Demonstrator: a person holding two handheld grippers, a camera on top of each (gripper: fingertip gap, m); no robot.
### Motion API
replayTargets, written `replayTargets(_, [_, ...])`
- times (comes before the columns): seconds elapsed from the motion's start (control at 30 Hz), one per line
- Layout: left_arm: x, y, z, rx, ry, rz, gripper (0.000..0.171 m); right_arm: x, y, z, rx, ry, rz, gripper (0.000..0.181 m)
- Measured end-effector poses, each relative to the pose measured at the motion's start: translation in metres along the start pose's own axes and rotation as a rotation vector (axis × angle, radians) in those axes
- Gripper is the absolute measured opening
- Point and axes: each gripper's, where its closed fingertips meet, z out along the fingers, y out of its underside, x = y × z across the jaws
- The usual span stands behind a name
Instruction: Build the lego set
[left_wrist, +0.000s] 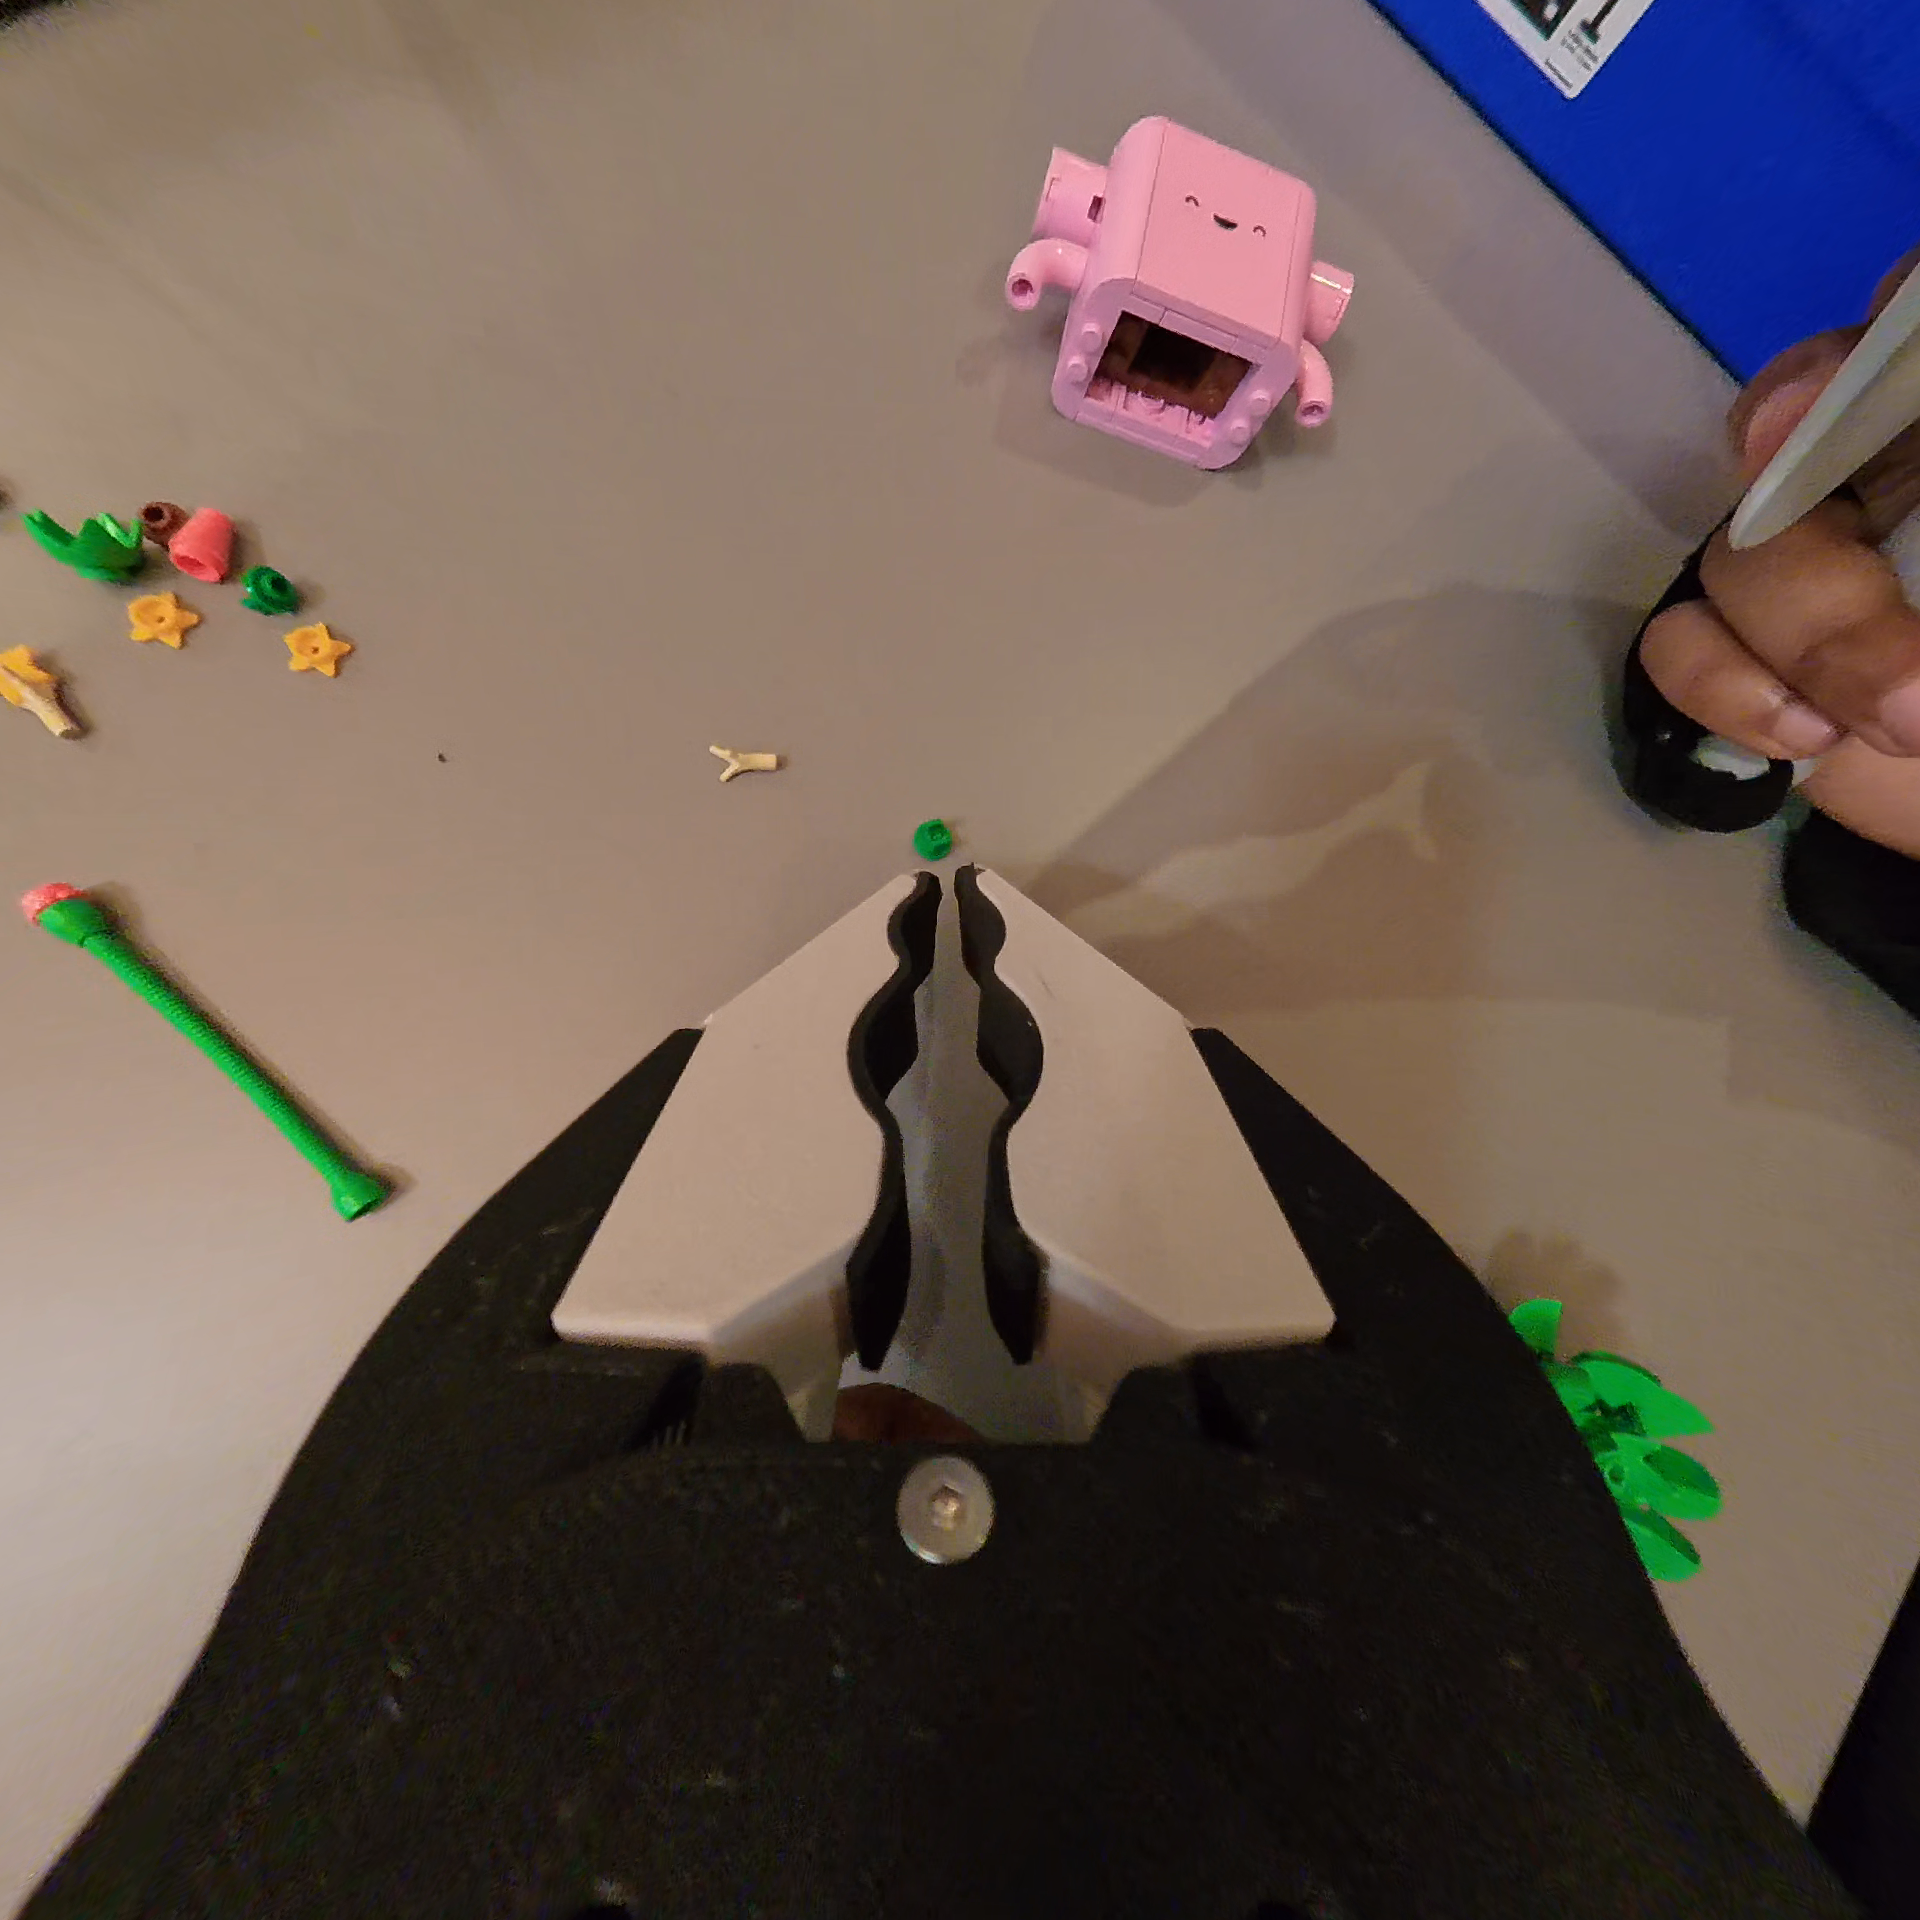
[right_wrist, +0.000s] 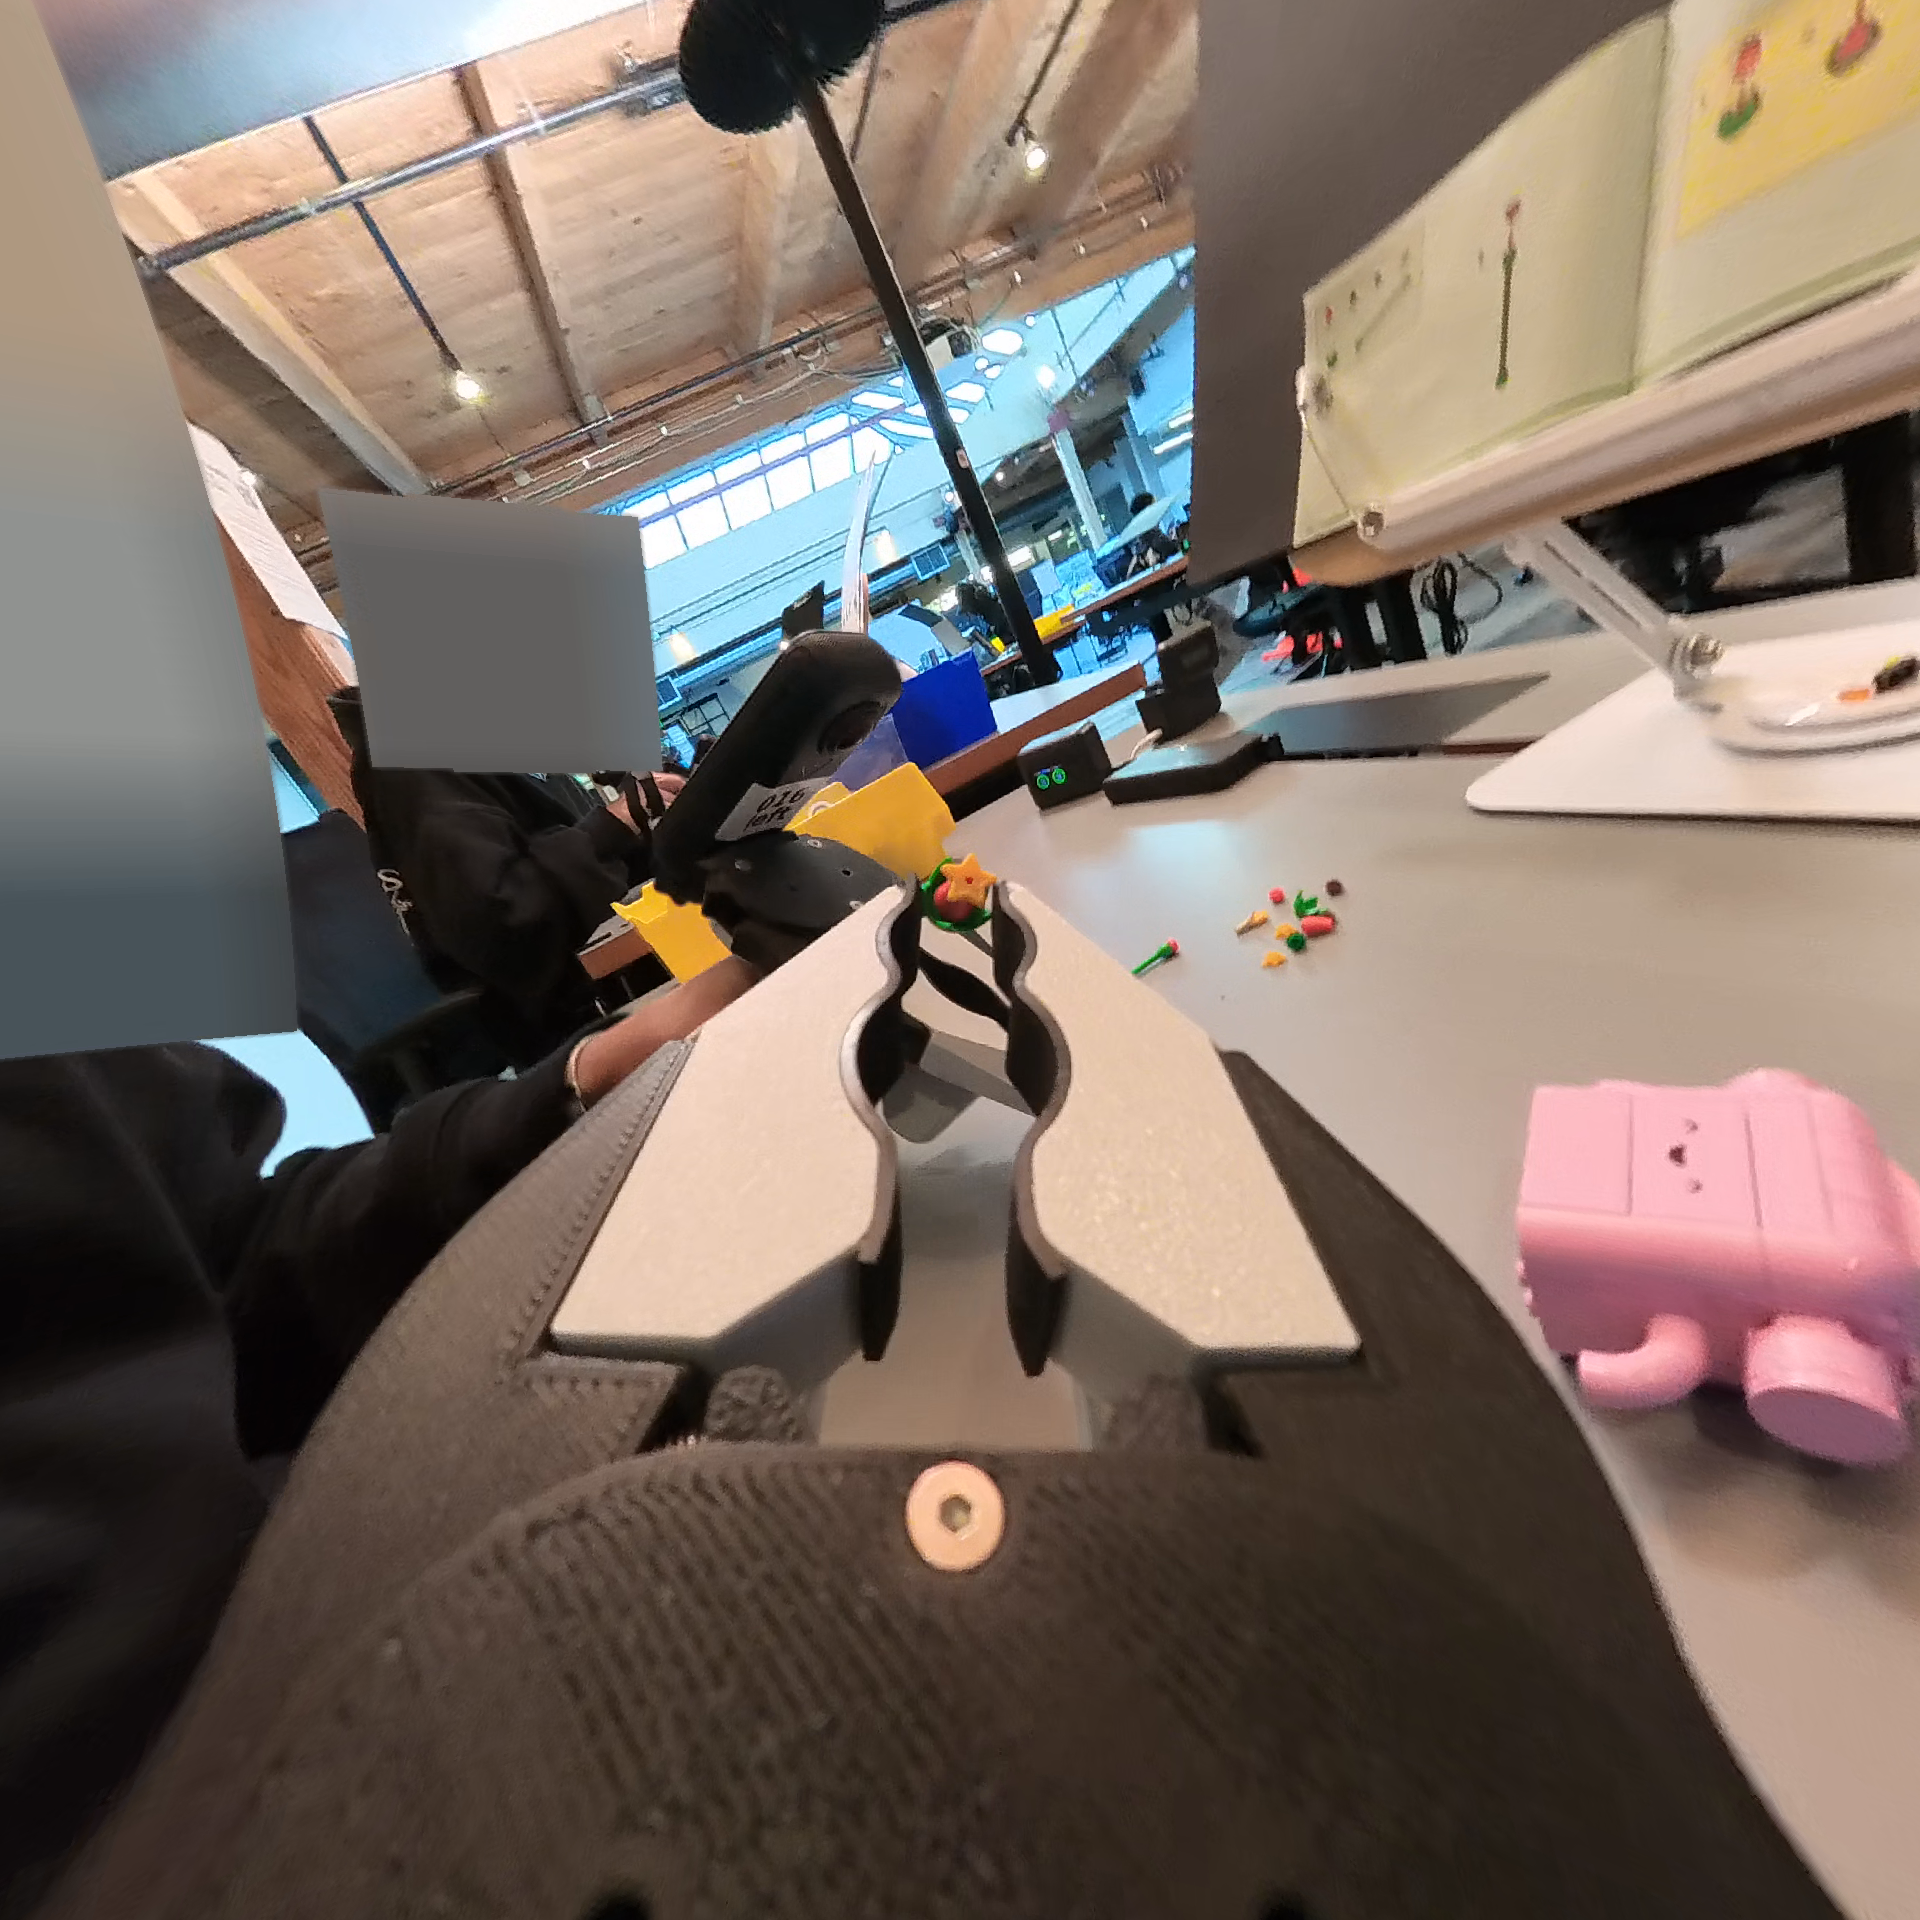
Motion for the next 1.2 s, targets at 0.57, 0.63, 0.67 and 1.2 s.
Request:
replayTargets(0.57, [-0.005, -0.004, 0.007, -0.059, -0.066, 0.012, 0.01, 0.025, 0.012, -0.004, -0.057, 0.104, 0.087, 0.011])
replayTargets(0.63, [-0.005, -0.002, 0.009, -0.072, -0.071, 0.02, 0.009, 0.026, 0.012, -0.004, -0.059, 0.105, 0.093, 0.011])
replayTargets(0.67, [-0.005, -0.002, 0.01, -0.075, -0.07, 0.02, 0.009, 0.026, 0.012, -0.004, -0.06, 0.105, 0.094, 0.011])
replayTargets(1.2, [-0.025, -0.033, -0.002, 0.136, -0.048, 0.142, 0.005, 0.026, 0.014, -0.003, -0.071, 0.108, 0.09, 0.011])
